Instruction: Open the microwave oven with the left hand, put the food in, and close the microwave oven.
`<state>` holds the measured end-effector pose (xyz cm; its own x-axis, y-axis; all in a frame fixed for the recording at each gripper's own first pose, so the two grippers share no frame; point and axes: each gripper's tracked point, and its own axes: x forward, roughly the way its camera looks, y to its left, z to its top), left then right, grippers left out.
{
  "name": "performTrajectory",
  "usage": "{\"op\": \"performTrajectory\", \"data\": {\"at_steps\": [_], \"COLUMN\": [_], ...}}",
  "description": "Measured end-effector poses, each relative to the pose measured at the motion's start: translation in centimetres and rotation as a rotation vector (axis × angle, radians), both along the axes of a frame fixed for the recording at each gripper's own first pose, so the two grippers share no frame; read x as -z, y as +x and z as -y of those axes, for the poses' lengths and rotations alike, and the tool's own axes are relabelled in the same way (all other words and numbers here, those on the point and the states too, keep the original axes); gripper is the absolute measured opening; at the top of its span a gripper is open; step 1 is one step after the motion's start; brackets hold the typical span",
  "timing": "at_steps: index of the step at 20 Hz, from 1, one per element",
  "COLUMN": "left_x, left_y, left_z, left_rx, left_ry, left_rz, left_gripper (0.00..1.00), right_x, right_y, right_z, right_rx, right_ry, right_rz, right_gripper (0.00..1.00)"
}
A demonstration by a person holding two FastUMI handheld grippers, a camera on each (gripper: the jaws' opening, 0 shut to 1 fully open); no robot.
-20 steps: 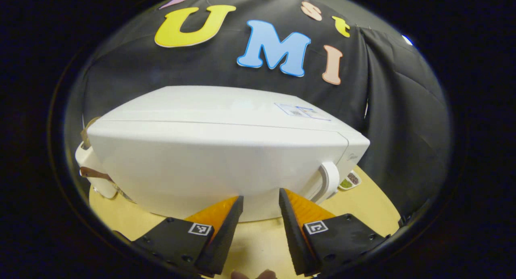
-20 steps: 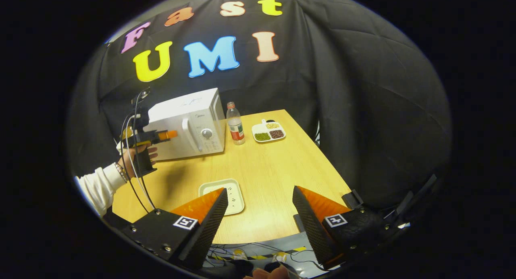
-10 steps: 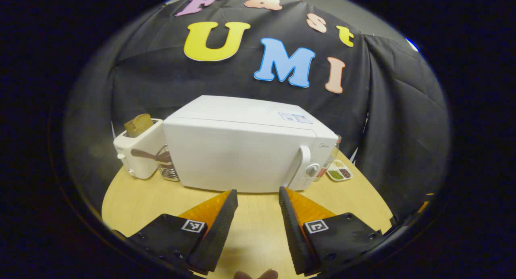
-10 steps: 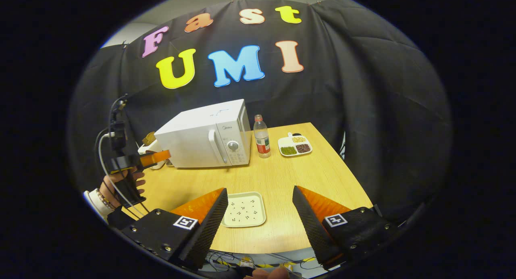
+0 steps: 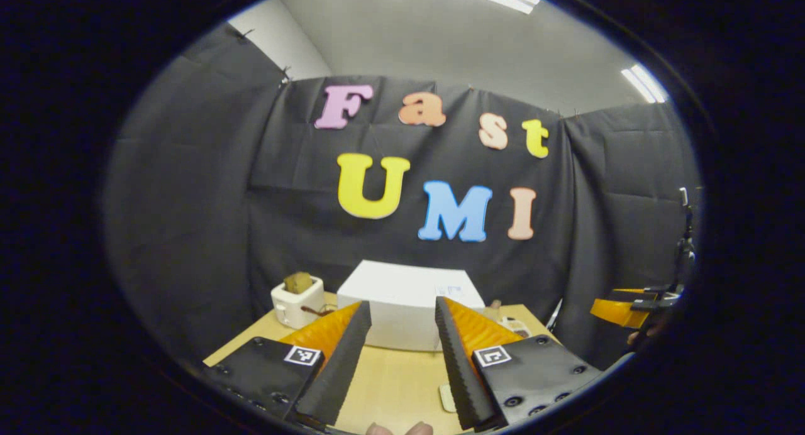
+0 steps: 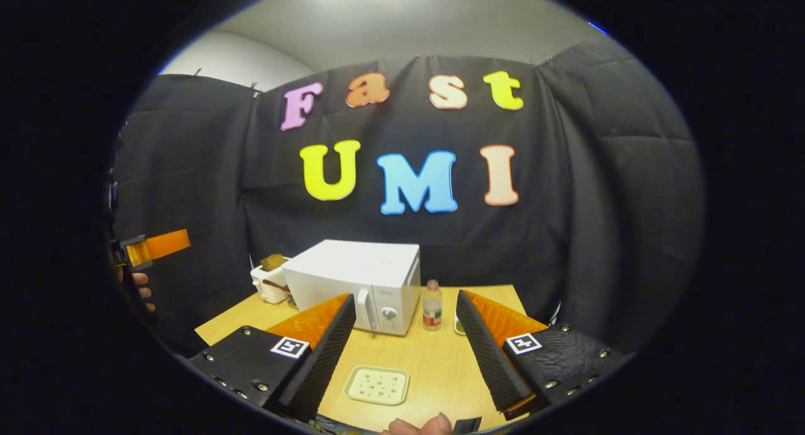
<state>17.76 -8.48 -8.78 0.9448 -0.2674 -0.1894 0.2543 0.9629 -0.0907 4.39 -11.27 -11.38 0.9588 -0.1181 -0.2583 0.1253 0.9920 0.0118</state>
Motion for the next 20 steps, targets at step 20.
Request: {"op": "performTrajectory", "data": {"at_steps": [20], "left_x": [-5.6], "left_y": [-4.7], "left_z": [-11.1], "left_rx": [-0.151], "left_ry": [-0.012], "left_rz": [0.13], "left_gripper": [0.94], "right_x": [-6.6], "right_y": [4.9], "right_z": [-13.9], "right_rx": [-0.178], "right_ry": [-0.062], "right_rz": [0.193], "right_gripper": [0.98]}}
